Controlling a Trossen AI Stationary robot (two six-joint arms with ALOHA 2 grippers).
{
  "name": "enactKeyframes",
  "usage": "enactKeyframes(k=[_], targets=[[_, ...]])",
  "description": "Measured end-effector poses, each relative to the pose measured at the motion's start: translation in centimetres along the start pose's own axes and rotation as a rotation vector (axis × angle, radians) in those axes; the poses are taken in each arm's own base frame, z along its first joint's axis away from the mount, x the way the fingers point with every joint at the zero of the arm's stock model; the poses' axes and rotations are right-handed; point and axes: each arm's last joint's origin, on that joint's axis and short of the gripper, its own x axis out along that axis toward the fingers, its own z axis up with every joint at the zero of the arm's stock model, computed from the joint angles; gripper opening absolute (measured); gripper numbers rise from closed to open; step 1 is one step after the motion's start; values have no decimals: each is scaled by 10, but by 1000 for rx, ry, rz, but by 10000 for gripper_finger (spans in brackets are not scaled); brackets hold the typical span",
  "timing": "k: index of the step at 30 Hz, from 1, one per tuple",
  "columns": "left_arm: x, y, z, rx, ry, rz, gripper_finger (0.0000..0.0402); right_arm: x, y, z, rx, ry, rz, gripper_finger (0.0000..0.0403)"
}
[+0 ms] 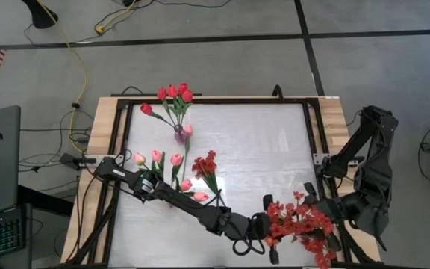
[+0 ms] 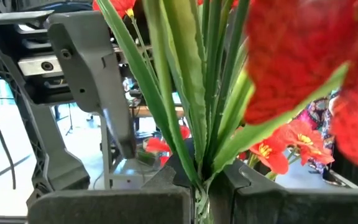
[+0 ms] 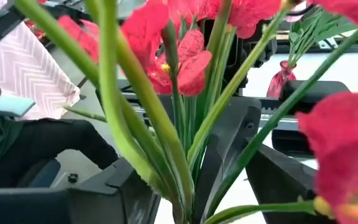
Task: Sort flowers into vase by color
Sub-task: Put the red flowers into the transparent vase
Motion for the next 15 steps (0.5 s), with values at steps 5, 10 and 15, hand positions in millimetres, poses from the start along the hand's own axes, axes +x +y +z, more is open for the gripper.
enactKeyframes(k=[5,10,15], targets=[[0,0,0,12,1,0,8,0,0,0,0,4,0,185],[0,0,0,47,2,-1,42,0,0,0,-4,6,6,60],[-1,-2,0,77,-1,-6,102,-5,-3,2,19,4,28,29]])
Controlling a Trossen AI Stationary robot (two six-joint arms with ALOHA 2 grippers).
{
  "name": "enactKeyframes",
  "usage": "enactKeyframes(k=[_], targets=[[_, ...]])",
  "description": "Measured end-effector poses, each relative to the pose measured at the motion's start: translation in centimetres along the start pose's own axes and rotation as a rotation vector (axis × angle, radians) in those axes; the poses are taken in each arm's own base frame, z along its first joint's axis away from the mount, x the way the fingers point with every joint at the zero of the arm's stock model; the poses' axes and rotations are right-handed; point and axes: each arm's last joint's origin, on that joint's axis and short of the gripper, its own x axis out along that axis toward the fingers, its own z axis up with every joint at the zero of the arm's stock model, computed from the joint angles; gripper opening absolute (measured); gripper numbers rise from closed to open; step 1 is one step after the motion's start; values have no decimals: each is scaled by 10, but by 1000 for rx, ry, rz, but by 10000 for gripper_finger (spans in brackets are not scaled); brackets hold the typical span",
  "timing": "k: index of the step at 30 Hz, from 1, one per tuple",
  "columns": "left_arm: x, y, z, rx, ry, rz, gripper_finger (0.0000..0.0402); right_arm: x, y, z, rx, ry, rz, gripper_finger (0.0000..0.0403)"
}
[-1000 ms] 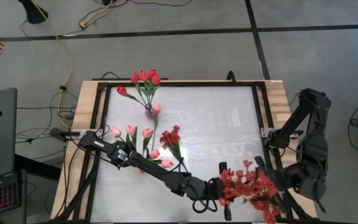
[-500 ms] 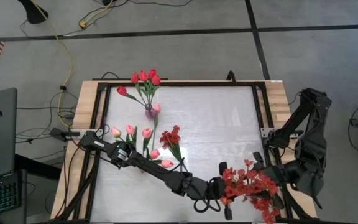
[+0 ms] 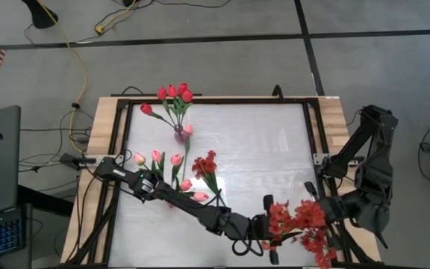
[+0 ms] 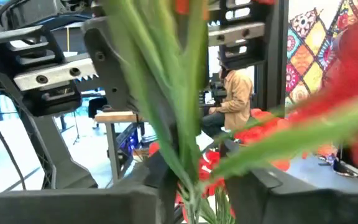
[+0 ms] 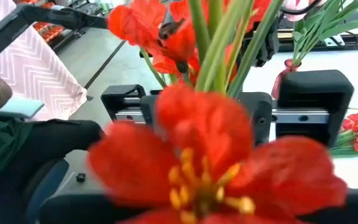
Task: Sort flowers into vase by color
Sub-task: Put the red flowers into the transparent vase
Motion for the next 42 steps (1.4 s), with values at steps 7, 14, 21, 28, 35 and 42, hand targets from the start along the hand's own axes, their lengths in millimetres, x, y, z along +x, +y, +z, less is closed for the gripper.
enactKeyframes(k=[7,14,21,28,35,42], targets=[[-6,-6,1,30,72,103,193,-23,-5,6,31,-34,68,29],[-24,-10,32,-17,269,67,246,-51,-3,-1,10,-41,110,29],[-42,-16,58,-81,369,-74,249,-66,1,-22,18,-84,-24,29],[-51,-29,69,-52,340,-75,249,-64,0,-36,37,-39,-85,29],[-50,-26,66,-68,351,-55,249,-63,-10,-25,48,-182,-200,30],[-52,-28,65,-66,371,-59,249,-64,-17,-27,67,-76,-154,29]])
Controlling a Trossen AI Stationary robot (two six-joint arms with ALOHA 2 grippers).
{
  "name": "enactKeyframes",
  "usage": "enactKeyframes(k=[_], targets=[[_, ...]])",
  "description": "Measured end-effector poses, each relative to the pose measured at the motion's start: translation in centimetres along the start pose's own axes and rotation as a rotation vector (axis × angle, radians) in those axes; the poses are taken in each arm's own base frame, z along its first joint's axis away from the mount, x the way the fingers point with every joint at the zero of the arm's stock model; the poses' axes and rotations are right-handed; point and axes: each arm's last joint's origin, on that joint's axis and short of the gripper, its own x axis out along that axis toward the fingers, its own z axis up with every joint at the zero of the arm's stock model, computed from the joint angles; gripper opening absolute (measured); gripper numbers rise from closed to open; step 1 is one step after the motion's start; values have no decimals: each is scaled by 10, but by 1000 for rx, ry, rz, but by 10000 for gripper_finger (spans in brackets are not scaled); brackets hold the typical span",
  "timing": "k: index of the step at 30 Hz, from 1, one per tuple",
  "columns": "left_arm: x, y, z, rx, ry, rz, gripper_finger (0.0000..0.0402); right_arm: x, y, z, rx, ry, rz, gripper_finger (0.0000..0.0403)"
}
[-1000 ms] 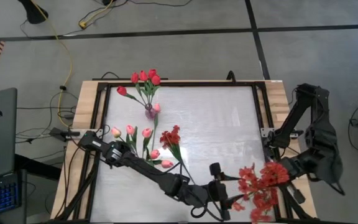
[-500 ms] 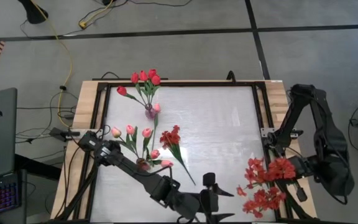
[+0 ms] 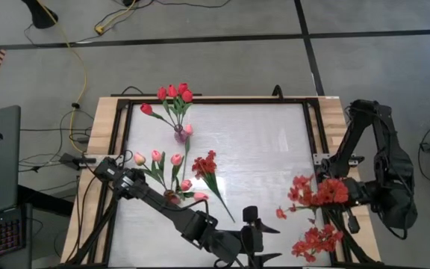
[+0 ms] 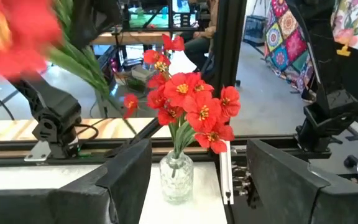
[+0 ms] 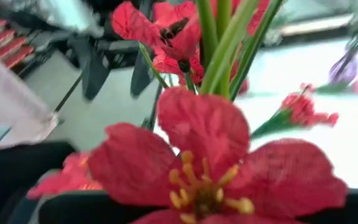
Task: Sort flowers into vase by color
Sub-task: Put the red flowers into the transparent vase
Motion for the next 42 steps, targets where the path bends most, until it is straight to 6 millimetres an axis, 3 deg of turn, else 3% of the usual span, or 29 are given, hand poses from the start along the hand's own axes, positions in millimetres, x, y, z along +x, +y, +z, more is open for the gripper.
enactKeyframes(k=[4,8,16,25,42], targets=[[-1,-2,-1,-5,9,-3,249,-5,1,-7,30,131,75,28],[-1,-2,-2,-19,14,-4,249,-16,3,-19,38,158,94,30],[-2,-3,-3,-46,18,-6,249,-34,13,-49,23,-44,96,28],[-1,-2,-2,-73,16,0,249,-27,27,-63,7,-144,60,29],[0,-2,-3,-90,16,1,249,-18,44,-80,-8,-156,34,33]])
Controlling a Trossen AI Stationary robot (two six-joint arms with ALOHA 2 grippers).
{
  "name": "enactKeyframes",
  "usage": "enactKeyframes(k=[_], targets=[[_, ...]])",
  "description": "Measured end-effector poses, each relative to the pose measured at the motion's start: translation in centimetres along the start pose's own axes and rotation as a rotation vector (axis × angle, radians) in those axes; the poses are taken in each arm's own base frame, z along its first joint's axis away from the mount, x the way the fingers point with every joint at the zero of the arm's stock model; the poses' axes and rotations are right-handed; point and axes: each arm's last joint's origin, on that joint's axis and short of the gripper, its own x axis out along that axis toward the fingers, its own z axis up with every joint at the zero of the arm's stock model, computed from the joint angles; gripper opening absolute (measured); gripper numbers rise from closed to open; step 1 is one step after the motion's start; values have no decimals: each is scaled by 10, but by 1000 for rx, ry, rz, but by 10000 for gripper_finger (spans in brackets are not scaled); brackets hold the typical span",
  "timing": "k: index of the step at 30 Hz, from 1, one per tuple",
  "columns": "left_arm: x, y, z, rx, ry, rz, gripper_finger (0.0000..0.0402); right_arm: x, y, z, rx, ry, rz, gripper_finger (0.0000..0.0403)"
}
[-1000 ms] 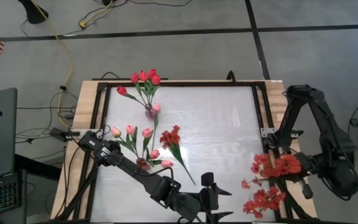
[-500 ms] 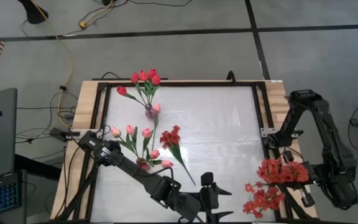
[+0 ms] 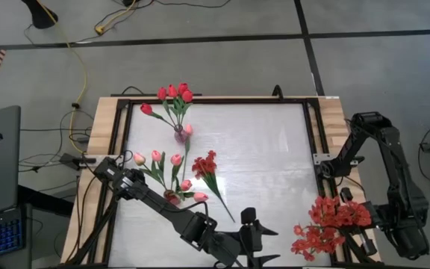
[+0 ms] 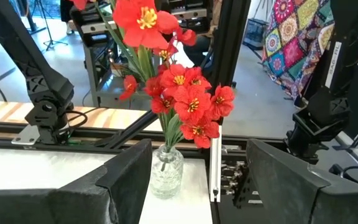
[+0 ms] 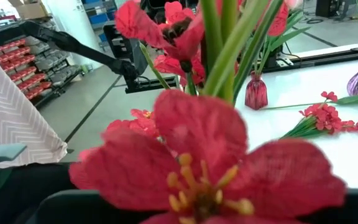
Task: Sort flowers into vase by color
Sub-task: Put the red flowers into the transparent vase
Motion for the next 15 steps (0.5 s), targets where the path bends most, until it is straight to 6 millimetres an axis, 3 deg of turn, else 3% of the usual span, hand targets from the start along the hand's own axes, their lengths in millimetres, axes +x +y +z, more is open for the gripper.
enactKeyframes(k=[15], targets=[[0,0,0,0,1,-4,249,3,0,0,-5,-28,-16,32]])
